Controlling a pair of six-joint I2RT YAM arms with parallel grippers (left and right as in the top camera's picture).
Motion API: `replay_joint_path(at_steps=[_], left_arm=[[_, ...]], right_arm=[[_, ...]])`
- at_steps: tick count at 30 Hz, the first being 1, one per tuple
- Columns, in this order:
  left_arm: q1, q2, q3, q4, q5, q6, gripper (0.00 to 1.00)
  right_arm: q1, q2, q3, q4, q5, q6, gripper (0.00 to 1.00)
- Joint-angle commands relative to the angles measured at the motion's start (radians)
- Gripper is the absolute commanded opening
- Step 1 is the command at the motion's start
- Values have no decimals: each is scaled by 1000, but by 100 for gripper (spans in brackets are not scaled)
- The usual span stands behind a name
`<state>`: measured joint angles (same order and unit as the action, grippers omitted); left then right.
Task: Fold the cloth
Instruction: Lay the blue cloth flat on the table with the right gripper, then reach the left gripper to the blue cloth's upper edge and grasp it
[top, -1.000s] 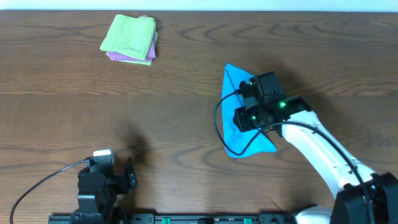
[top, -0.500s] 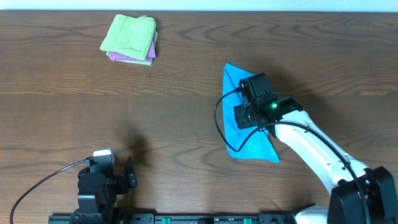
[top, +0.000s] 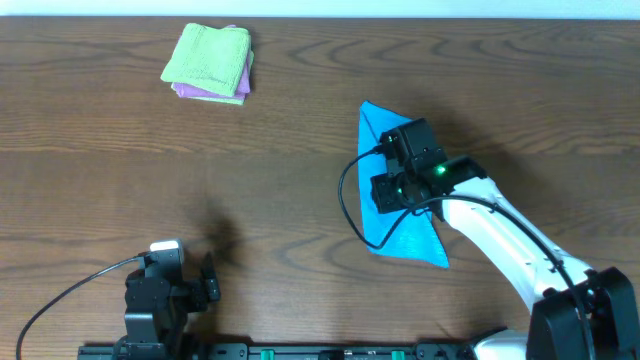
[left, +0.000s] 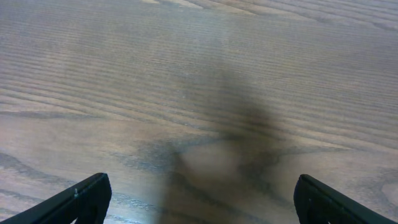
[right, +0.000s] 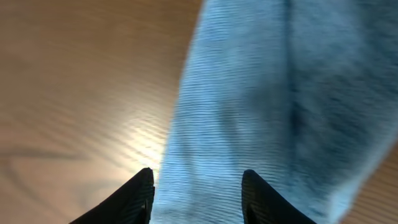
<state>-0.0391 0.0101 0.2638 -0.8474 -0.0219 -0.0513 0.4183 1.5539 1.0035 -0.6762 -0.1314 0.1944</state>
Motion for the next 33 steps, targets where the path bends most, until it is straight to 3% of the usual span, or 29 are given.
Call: replay_joint_path(at_steps=[1, 8, 11, 15, 18, 21, 26, 33], left_arm=[[7, -6, -34, -44, 4, 7, 95], [7, -6, -34, -14, 33, -7, 95], [7, -6, -34, 94, 151, -43, 95], [7, -4, -34, 240, 451, -39, 95], [6, 24, -33, 238, 513, -119, 95], [6, 125, -31, 230, 605, -198, 95], [6, 339, 55, 342, 732, -222, 95], [-1, 682, 362, 322, 729, -112, 95]], right_arm=[[6, 11, 8, 3, -80, -12, 48], [5, 10, 8, -17, -81, -60, 57], [-17, 0, 9, -63, -91, 0, 57], [-78, -10, 9, -107, -90, 18, 57], [-141, -11, 8, -134, -90, 11, 56], [-215, -11, 8, -130, -90, 2, 57], [-310, -11, 8, -138, -80, -16, 57], [-392, -10, -11, -170, -111, -65, 57]])
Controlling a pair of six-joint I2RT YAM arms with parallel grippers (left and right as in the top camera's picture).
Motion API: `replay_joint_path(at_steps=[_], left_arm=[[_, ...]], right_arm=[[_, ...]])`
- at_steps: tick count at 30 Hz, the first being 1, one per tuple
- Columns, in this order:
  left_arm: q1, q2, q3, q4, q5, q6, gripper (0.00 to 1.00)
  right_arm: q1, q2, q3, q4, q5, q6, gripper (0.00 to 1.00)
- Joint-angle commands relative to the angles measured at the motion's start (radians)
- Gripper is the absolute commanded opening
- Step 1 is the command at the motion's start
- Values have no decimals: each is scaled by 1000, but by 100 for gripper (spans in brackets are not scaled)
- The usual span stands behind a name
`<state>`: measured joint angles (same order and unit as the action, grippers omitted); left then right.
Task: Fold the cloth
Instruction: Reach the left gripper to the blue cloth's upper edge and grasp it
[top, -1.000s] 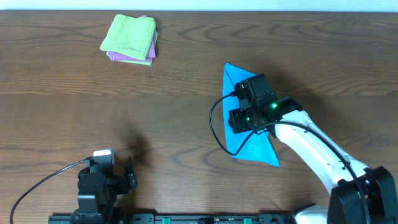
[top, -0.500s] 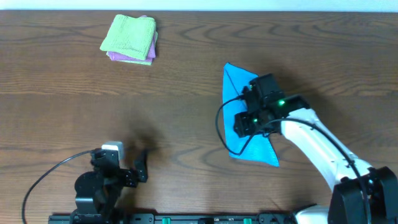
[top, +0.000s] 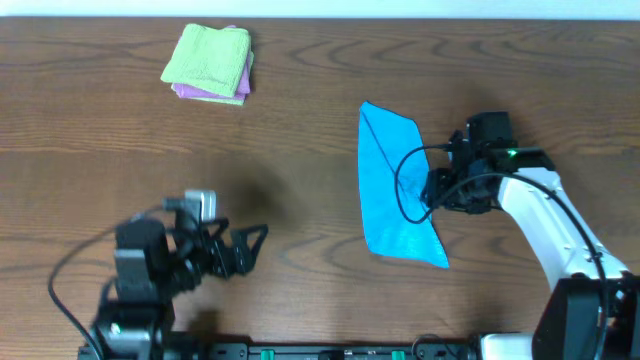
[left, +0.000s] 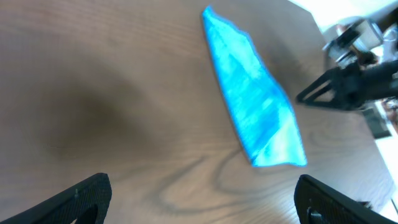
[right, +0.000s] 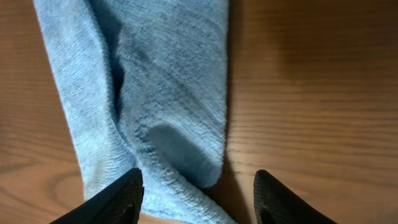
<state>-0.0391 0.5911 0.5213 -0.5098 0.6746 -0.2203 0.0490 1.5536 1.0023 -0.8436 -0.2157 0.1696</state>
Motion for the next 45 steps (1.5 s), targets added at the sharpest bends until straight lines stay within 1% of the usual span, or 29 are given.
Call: replay_joint_path(at_steps=[1, 3, 6, 9, 11, 15, 16, 19, 20, 21, 26, 29, 32, 36, 38, 39, 43, 45], left_arm=[[-11, 159, 146, -37, 31, 83, 95], [-54, 290, 227, -89, 32, 131, 95], [-145, 439, 306, -129, 32, 131, 95], [-254, 552, 368, -130, 37, 130, 95], [-321, 606, 407, -119, 68, 131, 95], [-396, 651, 425, -36, 78, 112, 95], [-403, 657, 424, -1, 78, 91, 95], [-408, 673, 424, 138, 102, -36, 95], [-414, 683, 425, 177, 103, -62, 95], [-425, 697, 427, 181, 81, -73, 95], [-522, 782, 465, 61, -52, -99, 95], [-582, 843, 493, 49, -112, -129, 95], [-626, 935, 560, 29, -145, -129, 95], [-636, 1062, 702, -76, -201, -119, 95], [-636, 1115, 770, -117, -222, -88, 95], [-637, 1139, 798, -130, -230, -66, 95], [-637, 1213, 864, -157, -312, -56, 95], [-639, 1258, 893, -162, -309, -56, 95]], right_arm=[[-34, -10, -21, -1, -30, -40, 57], [-58, -10, -63, 17, -57, -40, 56], [-95, -10, -132, 59, -136, -40, 53], [-143, -12, -201, 97, -149, -36, 54], [-178, -19, -233, 99, -164, -37, 54], [-192, -74, -255, 88, -180, -49, 55], [-189, -88, -256, 77, -177, -53, 55], [-185, -139, -273, 21, -181, -55, 56], [-185, -159, -283, -1, -182, -61, 56], [-185, -177, -291, -22, -182, -72, 56], [-186, -274, -329, -85, -174, -107, 57], [-186, -299, -350, -78, -146, -98, 58], [-186, -299, -381, -29, -135, -96, 59], [-186, -299, -434, 58, -132, -96, 57], [-186, -299, -438, 76, -122, -97, 57], [-186, -299, -438, 81, -106, -97, 56], [-187, -299, -441, 114, -9, -74, 52], [-187, -299, -443, 153, 9, -62, 53]])
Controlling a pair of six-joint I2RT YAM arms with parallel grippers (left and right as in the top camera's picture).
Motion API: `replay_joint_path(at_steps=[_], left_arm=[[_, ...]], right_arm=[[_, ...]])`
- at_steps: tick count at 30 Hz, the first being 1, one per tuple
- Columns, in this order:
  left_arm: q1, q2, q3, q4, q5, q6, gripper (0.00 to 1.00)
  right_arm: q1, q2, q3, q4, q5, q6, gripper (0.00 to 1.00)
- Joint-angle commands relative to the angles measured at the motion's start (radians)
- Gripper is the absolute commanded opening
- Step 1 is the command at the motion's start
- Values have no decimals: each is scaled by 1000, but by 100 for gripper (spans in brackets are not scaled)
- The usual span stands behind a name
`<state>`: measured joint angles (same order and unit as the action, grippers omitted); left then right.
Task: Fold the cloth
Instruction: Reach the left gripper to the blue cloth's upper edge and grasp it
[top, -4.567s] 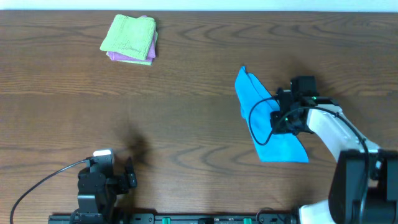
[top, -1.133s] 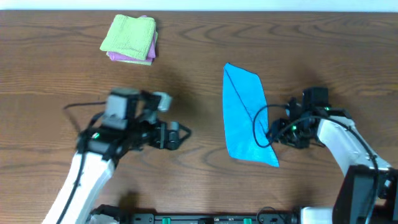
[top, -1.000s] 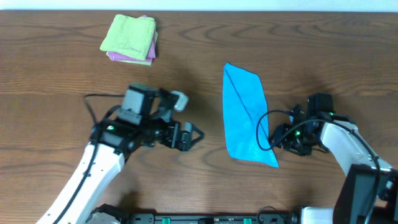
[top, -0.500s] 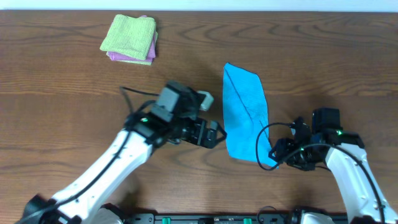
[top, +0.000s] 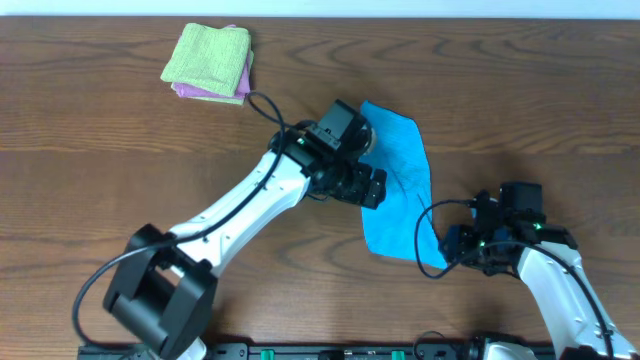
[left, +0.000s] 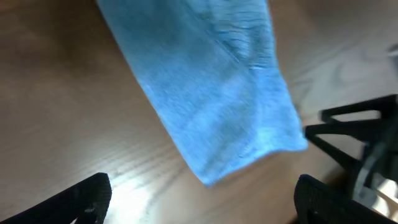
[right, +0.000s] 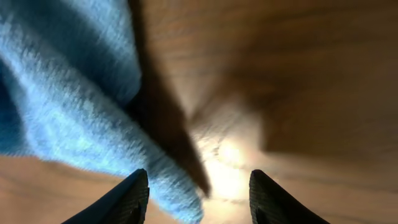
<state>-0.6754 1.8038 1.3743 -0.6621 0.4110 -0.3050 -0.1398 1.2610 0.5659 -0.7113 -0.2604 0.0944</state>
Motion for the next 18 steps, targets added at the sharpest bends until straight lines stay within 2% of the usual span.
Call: replay_joint_path(at_steps=[1, 7, 18], left_arm=[[-7, 69, 53, -15, -45, 28, 95], [-37, 169, 121, -38, 38, 9, 95], [-103, 220, 188, -24, 54, -9, 95]], right_arm=[[2, -6, -6, 35, 43, 14, 53], [2, -6, -6, 43, 28, 13, 54], [2, -6, -6, 53, 32, 13, 53]])
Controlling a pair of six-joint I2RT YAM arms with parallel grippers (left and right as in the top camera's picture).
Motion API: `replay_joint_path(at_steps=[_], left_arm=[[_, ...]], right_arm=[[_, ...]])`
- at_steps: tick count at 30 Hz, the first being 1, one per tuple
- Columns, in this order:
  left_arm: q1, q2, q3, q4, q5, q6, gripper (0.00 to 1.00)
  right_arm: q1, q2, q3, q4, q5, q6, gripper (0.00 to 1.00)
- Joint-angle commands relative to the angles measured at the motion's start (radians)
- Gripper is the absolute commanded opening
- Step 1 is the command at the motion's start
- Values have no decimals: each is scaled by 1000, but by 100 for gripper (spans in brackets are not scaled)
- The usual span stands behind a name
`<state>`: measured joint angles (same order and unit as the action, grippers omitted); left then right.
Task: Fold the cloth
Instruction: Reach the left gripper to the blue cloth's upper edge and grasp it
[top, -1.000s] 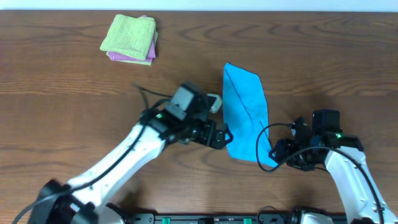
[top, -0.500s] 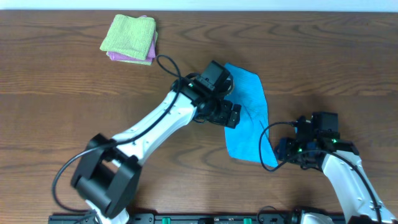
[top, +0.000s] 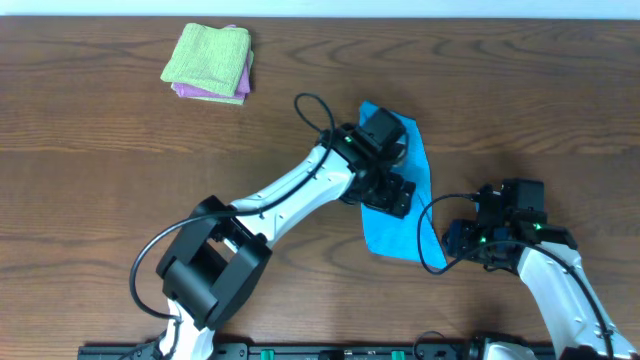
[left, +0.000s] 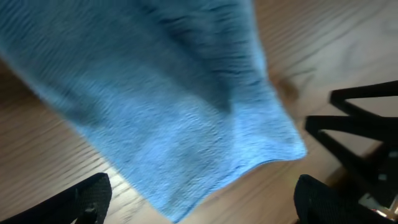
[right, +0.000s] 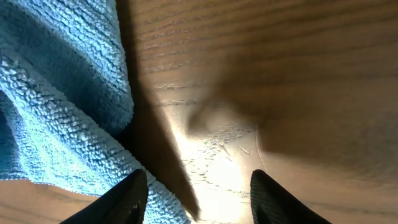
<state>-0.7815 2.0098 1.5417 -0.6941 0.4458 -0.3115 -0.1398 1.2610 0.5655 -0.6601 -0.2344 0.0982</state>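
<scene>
The blue cloth (top: 412, 215) lies folded in a long strip on the brown table, right of centre. My left gripper (top: 393, 196) hangs open over its middle. In the left wrist view the cloth (left: 186, 118) fills the top left, and its near corner lies between the wide-apart fingertips (left: 87, 196). My right gripper (top: 458, 240) stands open at the strip's lower right corner. In the right wrist view that cloth corner (right: 62, 124) lies to the left by the left fingertip (right: 127, 193), and bare wood lies between the fingers.
A folded green cloth on a purple one (top: 208, 64) lies at the far left of the table. The wooden table (top: 100, 200) runs bare along its left half. The left arm reaches across the middle toward the blue cloth.
My left gripper has moved right and nearer along the blue cloth, from its upper left edge to its middle. My right gripper stays by the lower right corner, still open.
At first my right gripper was over the blue cloth and the left arm rested at the near left edge. Then the right had drawn back to the cloth's right side while the left arm lifted. Later the left reached the cloth's top and the right sat at its lower corner.
</scene>
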Motion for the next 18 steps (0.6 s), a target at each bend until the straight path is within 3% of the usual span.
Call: replay_joint_path(at_steps=[1, 8, 18], left_arm=[[3, 14, 21, 10, 26, -3, 95], [2, 14, 20, 20, 4, 0, 95], [-4, 14, 18, 201, -64, -56, 95]], right_arm=[[2, -6, -6, 2, 12, 9, 53], [2, -6, -6, -6, 22, 9, 53], [2, -6, -6, -7, 21, 10, 54]])
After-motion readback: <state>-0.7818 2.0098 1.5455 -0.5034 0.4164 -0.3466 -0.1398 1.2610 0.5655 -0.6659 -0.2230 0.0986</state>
